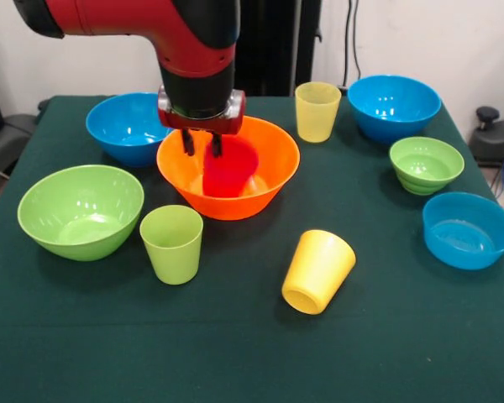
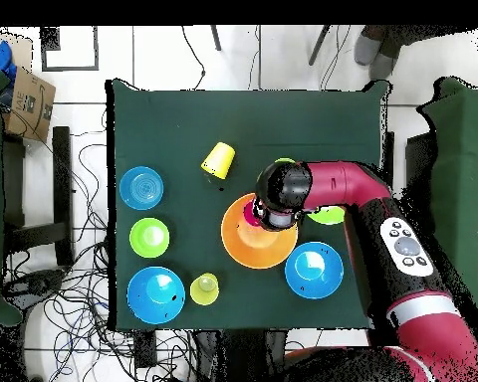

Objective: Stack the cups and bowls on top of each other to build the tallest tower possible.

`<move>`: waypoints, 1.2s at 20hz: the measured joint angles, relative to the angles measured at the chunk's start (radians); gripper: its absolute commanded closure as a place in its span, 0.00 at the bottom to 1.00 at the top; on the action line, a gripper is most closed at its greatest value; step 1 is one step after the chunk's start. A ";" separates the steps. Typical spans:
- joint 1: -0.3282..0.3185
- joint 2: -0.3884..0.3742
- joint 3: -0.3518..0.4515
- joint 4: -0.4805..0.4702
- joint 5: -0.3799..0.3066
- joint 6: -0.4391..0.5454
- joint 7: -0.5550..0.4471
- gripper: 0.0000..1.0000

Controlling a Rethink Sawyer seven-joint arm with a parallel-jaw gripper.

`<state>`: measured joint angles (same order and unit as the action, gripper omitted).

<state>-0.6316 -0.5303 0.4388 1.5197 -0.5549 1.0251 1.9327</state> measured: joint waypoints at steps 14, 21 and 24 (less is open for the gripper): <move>-0.024 0.017 0.001 0.007 -0.037 -0.071 0.000 0.00; -0.024 0.018 0.002 0.008 -0.039 -0.071 0.000 0.00; -0.024 0.018 0.003 0.008 -0.040 -0.071 0.000 0.00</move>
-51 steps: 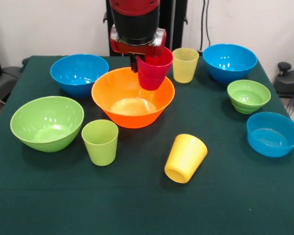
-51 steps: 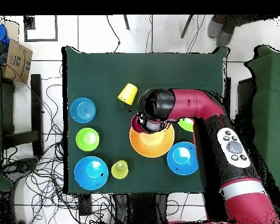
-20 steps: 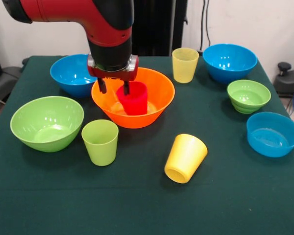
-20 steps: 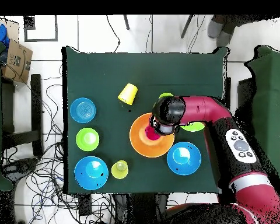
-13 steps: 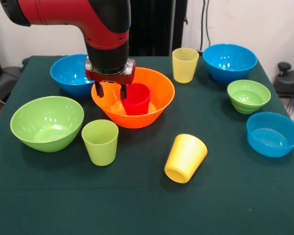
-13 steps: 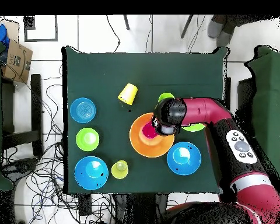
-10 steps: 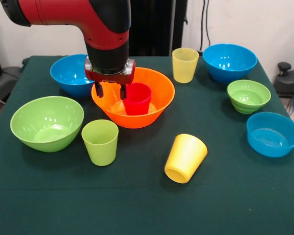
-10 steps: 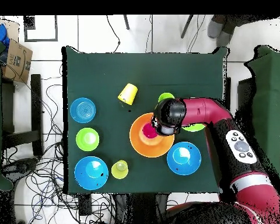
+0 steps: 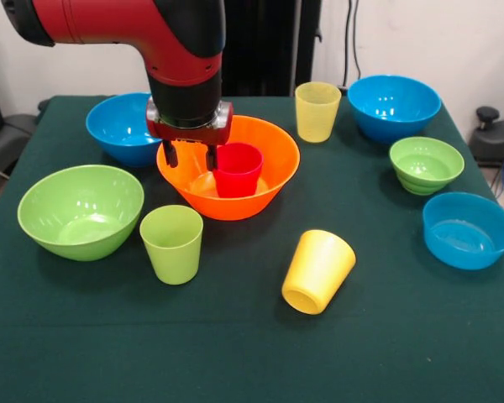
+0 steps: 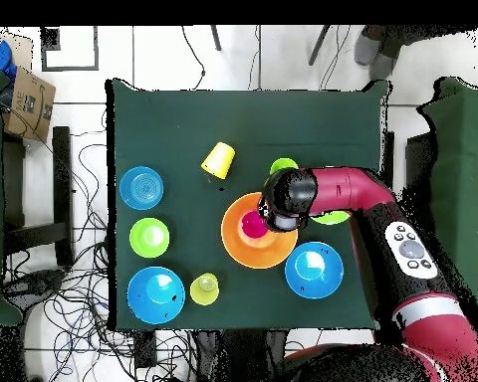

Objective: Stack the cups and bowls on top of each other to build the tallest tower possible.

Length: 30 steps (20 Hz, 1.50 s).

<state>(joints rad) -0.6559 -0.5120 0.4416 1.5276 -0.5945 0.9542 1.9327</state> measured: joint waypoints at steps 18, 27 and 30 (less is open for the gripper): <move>0.000 0.000 0.001 -0.006 0.000 0.006 0.000 0.00; 0.000 -0.007 0.003 -0.030 0.000 0.070 0.000 0.00; 0.000 -0.007 0.005 -0.039 0.000 0.081 0.000 0.00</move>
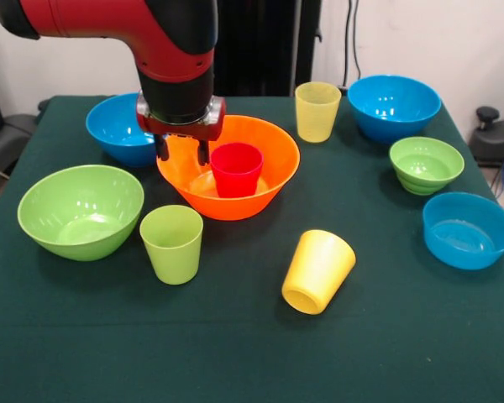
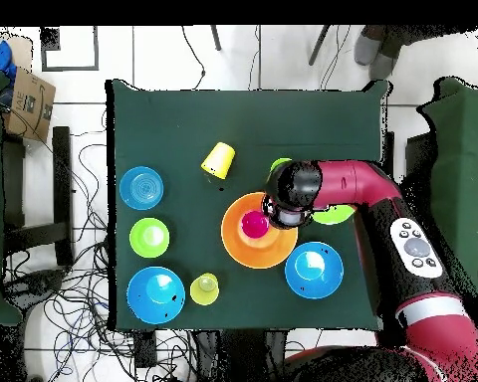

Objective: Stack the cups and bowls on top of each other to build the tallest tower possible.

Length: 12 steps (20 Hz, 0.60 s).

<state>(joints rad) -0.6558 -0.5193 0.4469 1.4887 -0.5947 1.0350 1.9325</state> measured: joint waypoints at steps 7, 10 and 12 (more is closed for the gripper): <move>0.000 0.000 0.007 -0.022 0.000 0.035 -0.001 0.00; 0.000 0.000 0.011 -0.034 0.000 0.037 -0.004 0.00; 0.000 0.000 0.012 -0.038 0.000 0.037 -0.007 0.00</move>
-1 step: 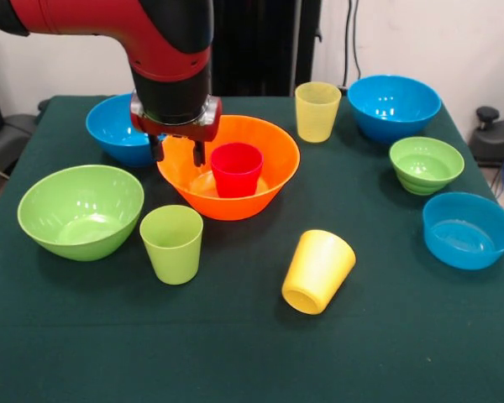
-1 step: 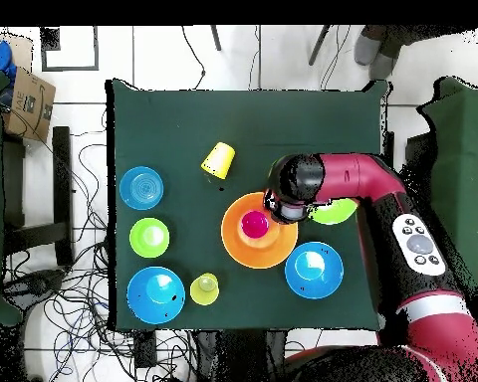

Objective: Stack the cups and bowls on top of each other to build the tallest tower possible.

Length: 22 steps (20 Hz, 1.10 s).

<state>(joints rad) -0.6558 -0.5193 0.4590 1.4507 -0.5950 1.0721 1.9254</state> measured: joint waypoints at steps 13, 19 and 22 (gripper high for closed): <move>-0.007 0.013 0.016 -0.047 -0.023 0.000 -0.027 0.00; -0.021 0.034 0.034 -0.072 -0.069 -0.010 -0.069 0.00; -0.025 0.046 0.041 -0.079 -0.089 -0.021 -0.090 0.00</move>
<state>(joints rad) -0.6804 -0.4737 0.5001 1.3713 -0.6840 1.0514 1.8351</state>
